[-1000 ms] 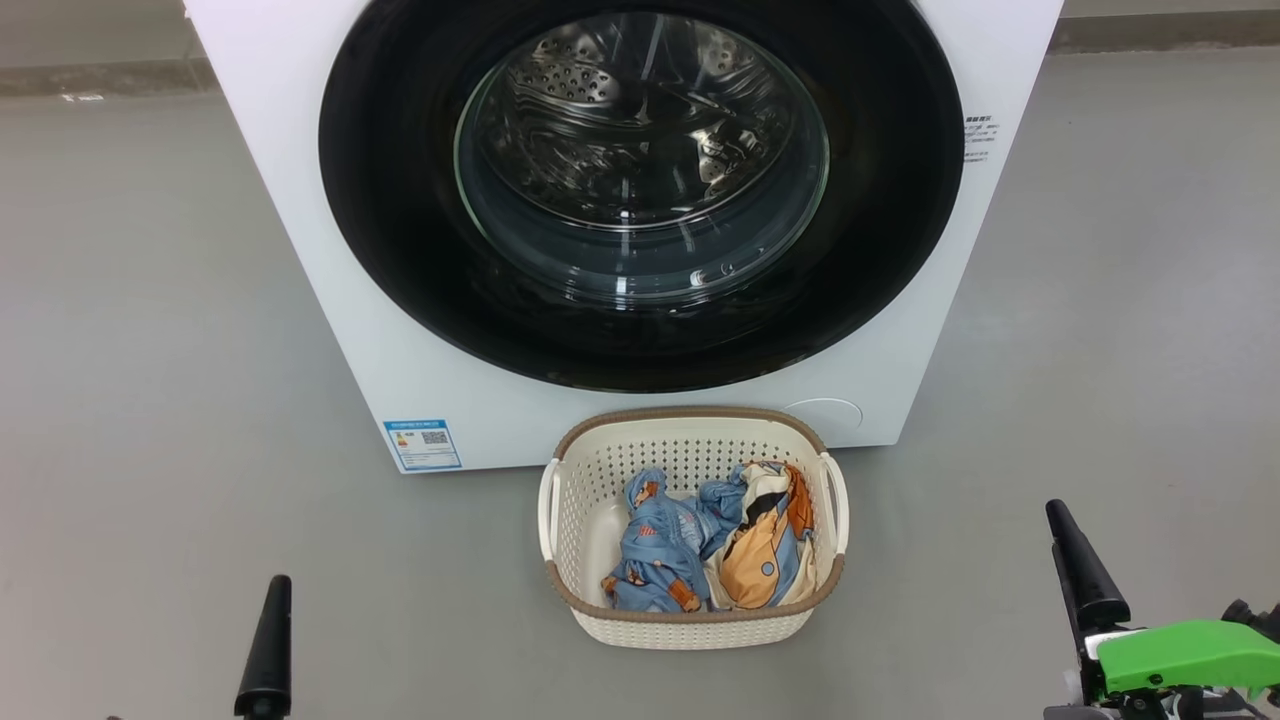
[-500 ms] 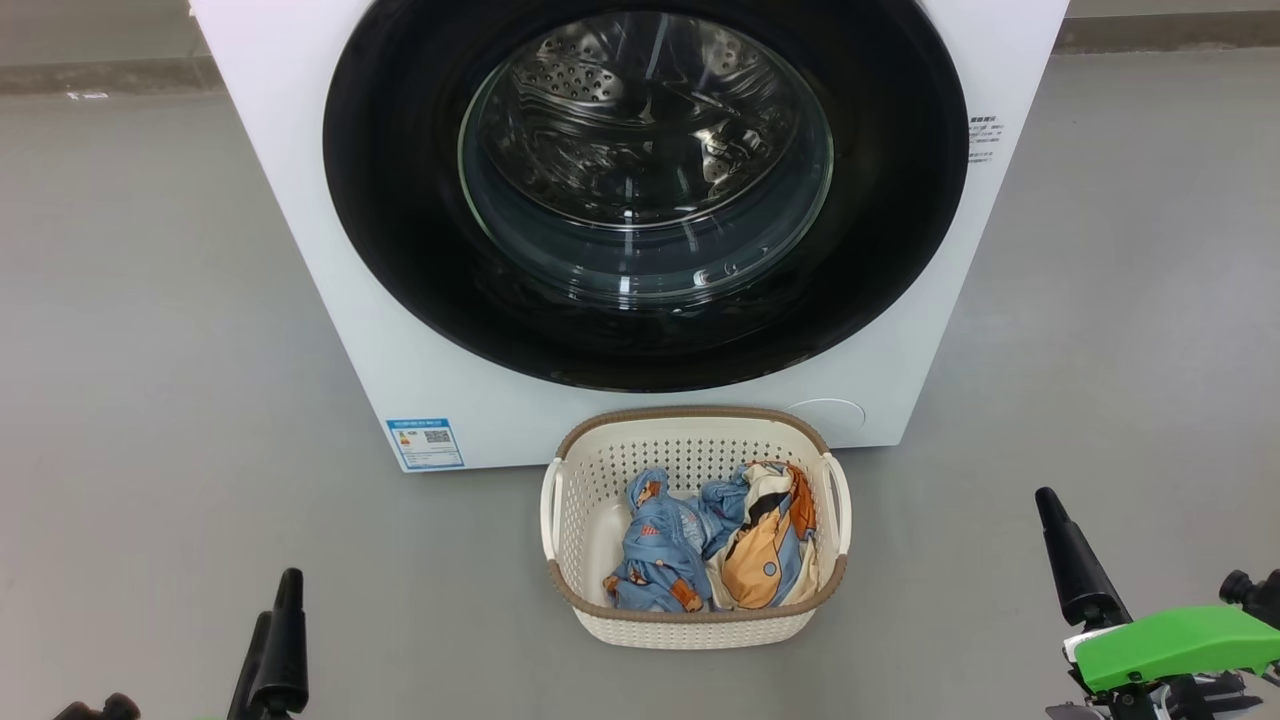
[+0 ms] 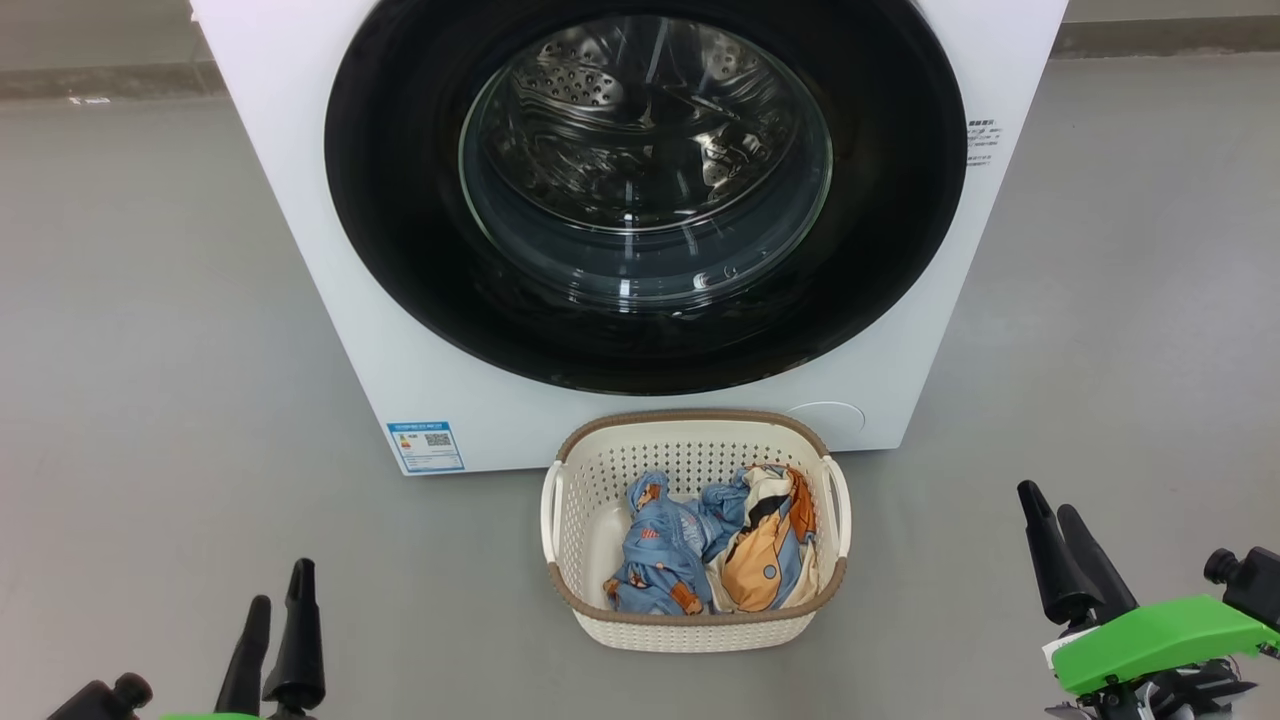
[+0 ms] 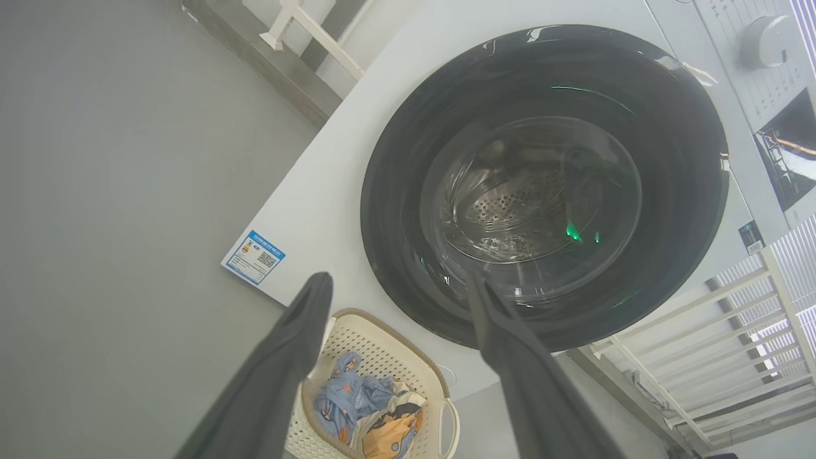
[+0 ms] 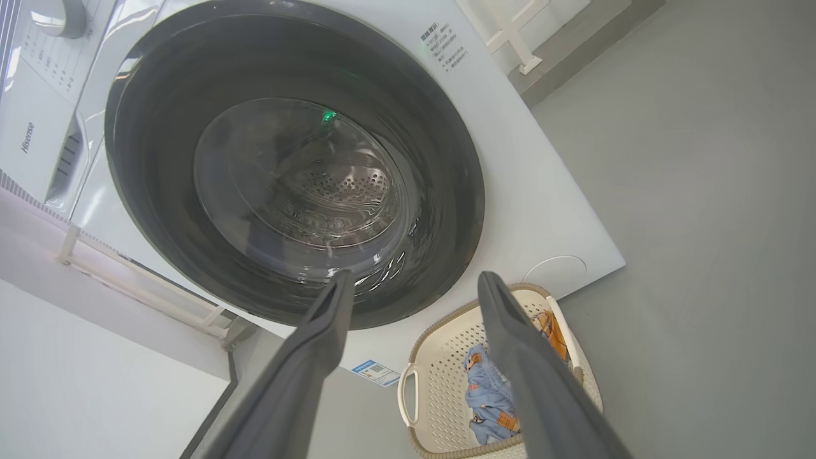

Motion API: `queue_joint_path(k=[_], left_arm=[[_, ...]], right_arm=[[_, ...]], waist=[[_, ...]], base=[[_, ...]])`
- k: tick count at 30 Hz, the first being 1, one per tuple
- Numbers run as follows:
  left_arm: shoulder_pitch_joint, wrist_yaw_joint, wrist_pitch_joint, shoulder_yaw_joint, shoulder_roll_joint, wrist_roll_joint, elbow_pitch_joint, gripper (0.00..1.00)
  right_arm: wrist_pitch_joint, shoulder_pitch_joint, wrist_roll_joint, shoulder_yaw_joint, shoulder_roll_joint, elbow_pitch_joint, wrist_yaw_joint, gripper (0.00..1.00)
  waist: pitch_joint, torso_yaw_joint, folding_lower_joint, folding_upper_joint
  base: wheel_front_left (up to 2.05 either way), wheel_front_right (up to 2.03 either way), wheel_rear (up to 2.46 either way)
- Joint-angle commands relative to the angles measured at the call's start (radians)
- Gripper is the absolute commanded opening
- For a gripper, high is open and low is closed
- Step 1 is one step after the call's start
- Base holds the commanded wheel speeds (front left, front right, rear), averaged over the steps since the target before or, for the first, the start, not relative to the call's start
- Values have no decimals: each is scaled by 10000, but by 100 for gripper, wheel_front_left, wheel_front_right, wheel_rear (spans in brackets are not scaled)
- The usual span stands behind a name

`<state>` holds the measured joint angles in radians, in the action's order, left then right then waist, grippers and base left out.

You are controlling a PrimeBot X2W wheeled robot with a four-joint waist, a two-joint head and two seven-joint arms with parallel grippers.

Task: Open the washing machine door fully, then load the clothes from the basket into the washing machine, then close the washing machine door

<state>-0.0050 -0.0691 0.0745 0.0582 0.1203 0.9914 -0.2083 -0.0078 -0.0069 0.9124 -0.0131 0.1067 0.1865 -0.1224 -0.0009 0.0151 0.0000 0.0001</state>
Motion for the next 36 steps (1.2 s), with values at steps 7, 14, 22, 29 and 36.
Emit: queue_joint_path(k=[7,14,22,29,36], left_arm=[[-206,121,338,-35,371,-1003,406,100],[-191,196,544,28,503,-1646,471,100],[-155,282,778,2,602,-2207,593,100],[-155,322,971,70,715,-2724,718,100],[-148,396,1170,230,787,-3307,782,100]], right_arm=[[-186,-305,-1091,247,343,-491,-50,100],[-299,-292,-1807,346,416,-664,-54,100],[-453,-276,-2554,375,494,-859,-59,100],[-583,-222,-3233,416,542,-1040,-64,100],[-715,-177,-3907,414,573,-1191,-68,100]], waist=[[-29,2,0,-1],[-52,0,0,-1],[-69,-17,0,-1],[-66,-26,0,-1],[-42,-23,0,-1]], base=[[0,0,0],[0,0,0],[0,0,0],[0,0,0],[0,0,0]])
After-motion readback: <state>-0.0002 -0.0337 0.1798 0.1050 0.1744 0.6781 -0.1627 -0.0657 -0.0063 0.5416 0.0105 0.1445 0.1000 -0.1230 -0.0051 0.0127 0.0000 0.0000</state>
